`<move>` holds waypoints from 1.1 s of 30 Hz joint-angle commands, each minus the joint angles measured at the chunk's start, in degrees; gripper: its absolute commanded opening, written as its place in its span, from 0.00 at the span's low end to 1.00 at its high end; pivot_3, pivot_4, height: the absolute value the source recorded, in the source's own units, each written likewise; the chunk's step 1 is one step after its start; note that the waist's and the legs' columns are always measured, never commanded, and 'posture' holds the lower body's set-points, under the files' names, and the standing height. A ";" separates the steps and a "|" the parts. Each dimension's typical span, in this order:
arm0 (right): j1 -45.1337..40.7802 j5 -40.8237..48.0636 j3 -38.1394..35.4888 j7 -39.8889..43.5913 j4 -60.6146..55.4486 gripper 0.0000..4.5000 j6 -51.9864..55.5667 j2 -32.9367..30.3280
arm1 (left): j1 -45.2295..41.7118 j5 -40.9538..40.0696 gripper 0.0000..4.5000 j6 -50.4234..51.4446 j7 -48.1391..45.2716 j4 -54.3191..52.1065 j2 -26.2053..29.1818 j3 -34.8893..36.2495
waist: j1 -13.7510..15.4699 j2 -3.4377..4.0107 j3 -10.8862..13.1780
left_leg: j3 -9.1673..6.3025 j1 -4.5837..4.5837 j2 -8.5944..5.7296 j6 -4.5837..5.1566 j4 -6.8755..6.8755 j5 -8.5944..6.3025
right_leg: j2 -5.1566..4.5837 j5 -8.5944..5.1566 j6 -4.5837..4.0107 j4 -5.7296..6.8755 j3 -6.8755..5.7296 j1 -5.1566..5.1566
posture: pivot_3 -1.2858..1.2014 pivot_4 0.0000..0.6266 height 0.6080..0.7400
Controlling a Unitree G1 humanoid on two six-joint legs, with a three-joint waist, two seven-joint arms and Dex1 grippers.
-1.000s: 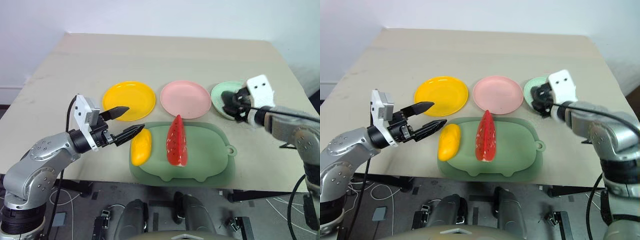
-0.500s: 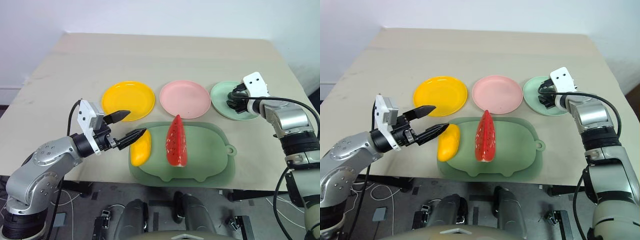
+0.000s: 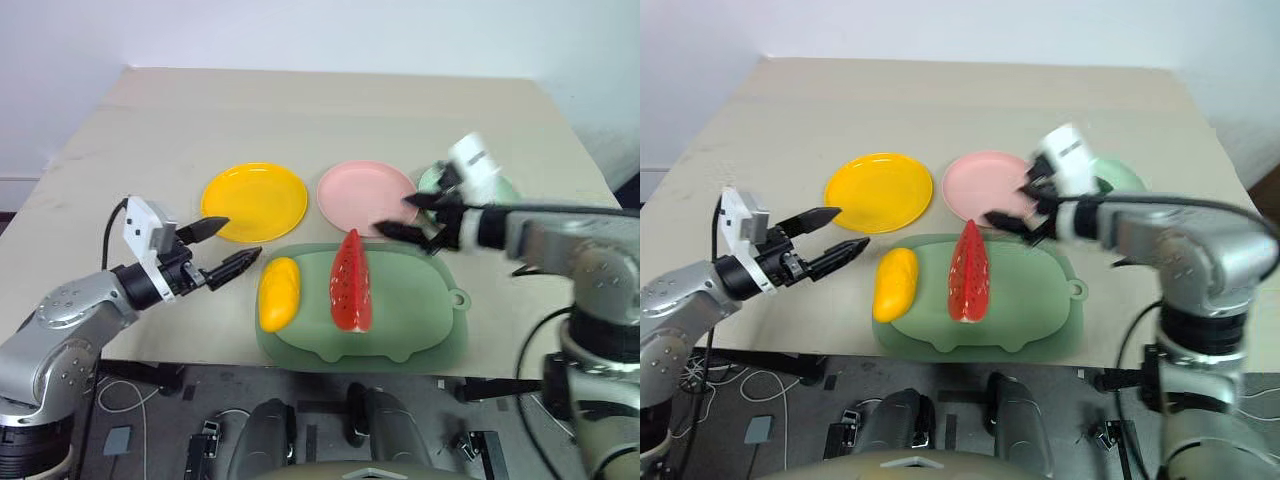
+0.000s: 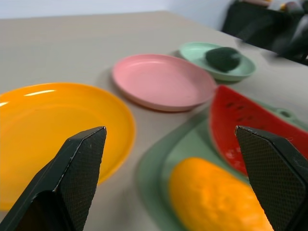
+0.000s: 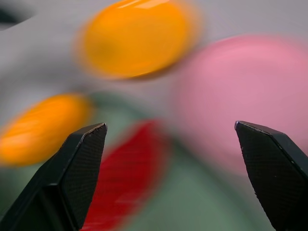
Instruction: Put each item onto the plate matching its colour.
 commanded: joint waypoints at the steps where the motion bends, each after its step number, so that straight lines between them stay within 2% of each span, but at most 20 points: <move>1: 1.61 2.90 2.15 -7.28 -2.13 1.00 0.96 2.48 | -1.65 0.97 1.00 -1.95 -1.01 0.10 0.41 0.46 | 0.05 -0.06 -0.03 | 0.00 0.00 -0.02 0.01 0.01 -0.01 | -0.05 0.00 0.00 -0.03 -0.01 0.03 | 0.52 0.24 1.00; 8: 6.81 4.80 8.71 -13.21 -2.95 1.00 0.96 -0.95 | -1.41 1.36 1.00 -2.27 -0.61 -1.01 -0.73 -0.12 | -0.25 -0.06 -0.03 | 0.09 0.06 -0.10 0.05 0.00 -0.03 | -0.04 0.00 0.02 -0.07 0.02 0.06 | 0.52 0.24 1.00; 14: 8.58 3.41 11.32 -12.82 -2.99 1.00 0.96 -7.46 | -0.76 1.79 1.00 -2.89 -0.05 -1.90 -1.82 -0.19 | -0.18 -0.05 -0.03 | 0.04 0.07 -0.06 0.04 -0.01 -0.02 | 0.01 0.00 0.01 -0.04 0.01 0.07 | 0.52 0.24 1.00; 17: 8.91 2.82 11.62 -11.97 -3.58 0.87 0.96 -7.83 | 0.01 2.21 1.00 -3.66 -0.07 -2.07 -2.36 -0.26 | -0.21 -0.06 -0.03 | 0.03 0.07 -0.05 0.05 -0.01 -0.03 | 0.03 -0.01 0.01 -0.05 0.01 0.06 | 0.52 0.24 1.00; 21: 4.44 2.71 9.66 -9.26 -1.98 0.62 0.61 -7.54 | -0.50 2.40 1.00 -3.82 0.29 -2.42 -3.08 -0.67 | -0.25 -0.04 -0.02 | 0.03 0.05 -0.03 0.05 -0.01 -0.03 | 0.05 0.00 0.01 -0.05 0.01 0.05 | 0.52 0.24 1.00; 24: -2.44 0.42 9.31 -7.48 2.94 0.57 -2.08 -7.81 | -0.94 2.58 1.00 -3.75 0.40 -2.97 -3.55 -1.61 | -0.34 -0.04 -0.02 | 0.05 0.06 -0.04 0.05 0.00 -0.03 | 0.04 0.00 0.01 -0.05 0.03 0.04 | 0.52 0.24 1.00; 29: -12.52 -11.76 18.13 -2.71 18.85 0.56 -17.65 -10.67 | -1.86 2.65 1.00 -3.50 0.62 -3.07 -4.24 -2.95 | -0.28 -0.05 -0.03 | 0.03 0.02 -0.07 0.06 -0.02 -0.03 | 0.06 -0.01 0.01 -0.09 0.00 0.04 | 0.52 0.24 1.00; 33: -16.21 -22.53 26.63 4.27 34.27 0.56 -33.90 -9.20 | -2.13 3.45 1.00 -3.19 1.09 -3.04 -4.25 -3.90 | -0.46 -0.06 -0.03 | 0.08 0.03 -0.09 0.09 -0.02 -0.05 | 0.05 0.00 0.02 -0.12 0.01 0.04 | 0.52 0.24 1.00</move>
